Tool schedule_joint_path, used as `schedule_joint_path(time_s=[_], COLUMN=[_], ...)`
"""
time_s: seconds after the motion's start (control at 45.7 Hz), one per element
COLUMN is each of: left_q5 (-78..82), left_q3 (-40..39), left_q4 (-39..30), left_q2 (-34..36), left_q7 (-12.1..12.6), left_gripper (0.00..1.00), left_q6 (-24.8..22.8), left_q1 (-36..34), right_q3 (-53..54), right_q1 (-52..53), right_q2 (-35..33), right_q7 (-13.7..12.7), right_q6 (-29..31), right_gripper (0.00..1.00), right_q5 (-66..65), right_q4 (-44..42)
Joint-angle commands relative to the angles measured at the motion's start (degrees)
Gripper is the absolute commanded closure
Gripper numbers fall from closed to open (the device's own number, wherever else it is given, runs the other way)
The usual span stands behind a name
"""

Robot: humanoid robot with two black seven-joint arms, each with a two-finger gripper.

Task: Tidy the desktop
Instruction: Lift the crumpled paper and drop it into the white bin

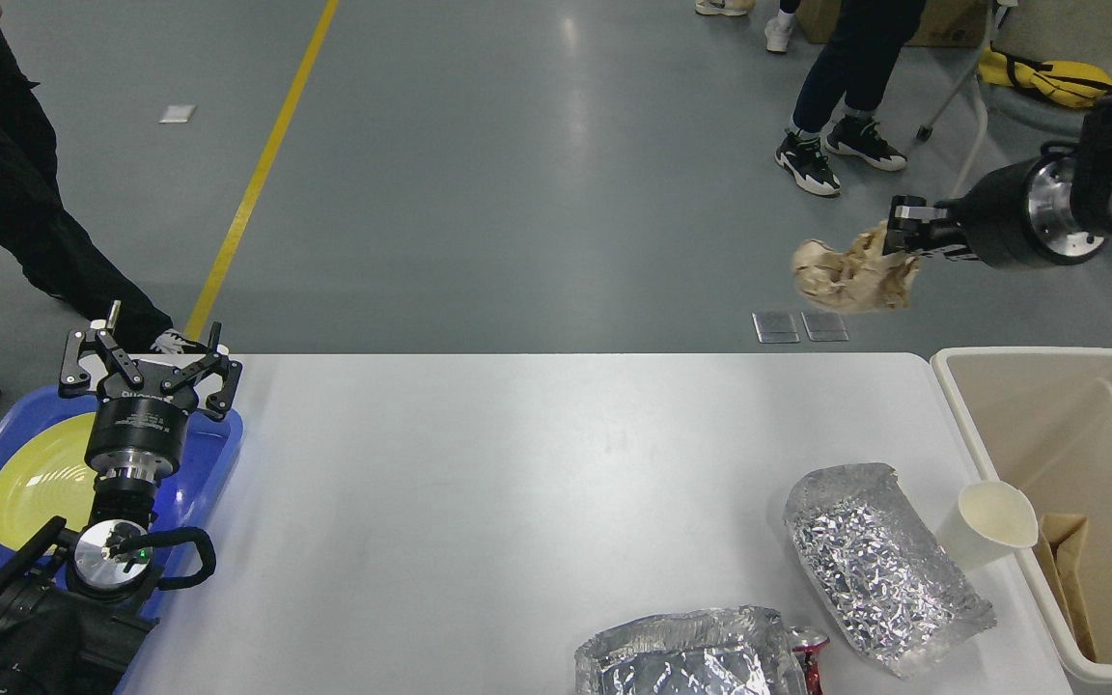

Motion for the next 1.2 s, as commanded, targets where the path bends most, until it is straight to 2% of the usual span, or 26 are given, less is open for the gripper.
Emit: schedule_joint_path(time_s=[0.0,0.088,0.175,0.328,0.438,0.613,0.7,0.788,0.919,1.051,1.073,1.094,1.116,1.138,1.16,1.182], left_q5=[0.0,0.0,0.0,0.0,0.0,0.0,0.0,0.0,0.0,0.0,0.0,0.0,0.0,0.0,0.0,0.0], left_q3=[0.0,0.0,0.0,0.0,0.0,0.0,0.0,0.0,0.0,0.0,0.0,0.0,0.0,0.0,0.0,0.0], left_q4=[0.04,0.04,0.04,0.04,0.04,0.04,0.04,0.04,0.04,-0.05,0.04,-0.05,0.04,-0.05,-0.05,-0.05], left_q2=[0.0,0.0,0.0,0.0,0.0,0.0,0.0,0.0,0.0,0.0,0.0,0.0,0.0,0.0,0.0,0.0], left_q7=[0.0,0.0,0.0,0.0,0.0,0.0,0.0,0.0,0.0,0.0,0.0,0.0,0.0,0.0,0.0,0.0], left_gripper=[0.03,0.03,0.03,0.03,0.03,0.03,0.03,0.03,0.03,0.03,0.03,0.03,0.03,0.03,0.03,0.03], left_q6=[0.0,0.0,0.0,0.0,0.0,0.0,0.0,0.0,0.0,0.0,0.0,0.0,0.0,0.0,0.0,0.0], left_q1=[0.0,0.0,0.0,0.0,0.0,0.0,0.0,0.0,0.0,0.0,0.0,0.0,0.0,0.0,0.0,0.0], right_q3=[1.36,1.62,1.27,0.3,1.27,2.59,5.92,12.68,23.49,25.88,25.97,26.06,26.14,26.06,26.06,26.06], right_q1=[7.1,7.28,5.79,-1.5,-8.79,-28.38,-41.82,-56.93,-75.23,-83.77,-84.56,-85.44,-86.23,-87.19,-87.81,-88.17], right_q2=[-2.13,-2.31,-2.57,-5.29,-8.37,-8.9,-7.84,-5.57,-0.64,3.32,3.67,3.93,4.28,4.81,5.07,5.51], right_q7=[-0.46,-0.72,-0.73,-0.73,-0.64,-0.46,-0.2,-0.02,-0.02,-0.02,-0.2,-0.02,-0.2,-0.2,-0.46,-0.38], right_q6=[6.43,6.43,6.25,4.67,4.41,3.44,0.28,-5.6,-16.06,-23.79,-24.85,-25.99,-26.96,-27.75,-28.63,-29.34], right_gripper=[1.0,1.0,1.0,1.0,1.0,1.0,1.0,1.0,1.0,1.0,0.98,0.88,0.73,0.24,0.0,0.0], right_q5=[0.0,0.0,0.0,-0.09,-0.09,0.44,0.88,0.97,2.37,4.22,4.65,5.01,5.36,5.71,5.97,6.06], right_q4=[10.66,13.92,13.58,5.68,-6.7,-36.04,-51.51,-64.62,-75.88,-78.71,-78.71,-78.71,-78.8,-78.8,-78.8,-78.8])
